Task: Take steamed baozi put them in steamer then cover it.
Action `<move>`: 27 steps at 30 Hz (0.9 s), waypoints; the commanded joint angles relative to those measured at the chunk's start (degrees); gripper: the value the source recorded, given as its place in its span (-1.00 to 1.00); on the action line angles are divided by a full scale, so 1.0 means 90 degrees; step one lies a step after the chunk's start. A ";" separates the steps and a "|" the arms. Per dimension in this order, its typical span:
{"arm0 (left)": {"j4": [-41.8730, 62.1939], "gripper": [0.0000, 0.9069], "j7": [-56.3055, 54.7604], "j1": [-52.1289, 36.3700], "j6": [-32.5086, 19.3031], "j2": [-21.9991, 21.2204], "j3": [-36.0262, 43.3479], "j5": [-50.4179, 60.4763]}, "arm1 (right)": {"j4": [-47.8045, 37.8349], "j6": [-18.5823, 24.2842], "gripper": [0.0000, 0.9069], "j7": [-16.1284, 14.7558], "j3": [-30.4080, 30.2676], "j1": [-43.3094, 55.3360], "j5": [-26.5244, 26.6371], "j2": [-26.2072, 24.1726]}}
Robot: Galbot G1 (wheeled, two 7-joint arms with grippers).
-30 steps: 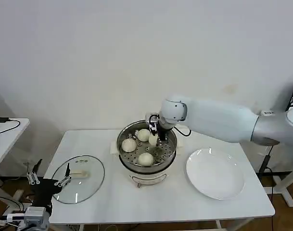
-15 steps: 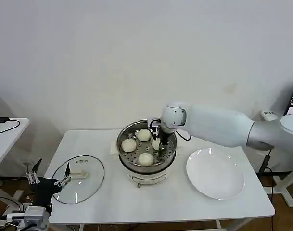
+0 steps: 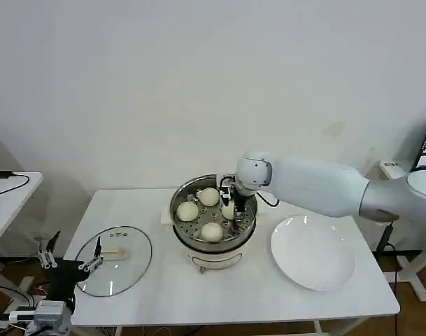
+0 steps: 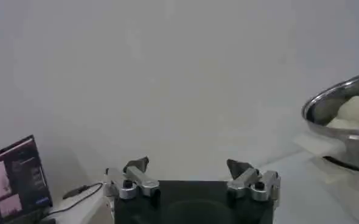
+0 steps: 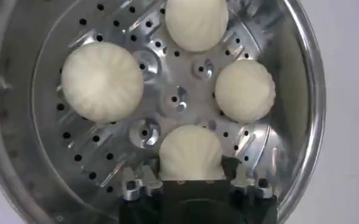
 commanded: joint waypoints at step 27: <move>-0.0102 1.00 -0.0003 0.0035 0.0011 -0.0037 0.0041 0.0017 | 0.0375 -0.0032 1.00 0.0138 0.0368 0.0316 0.0246 -0.0367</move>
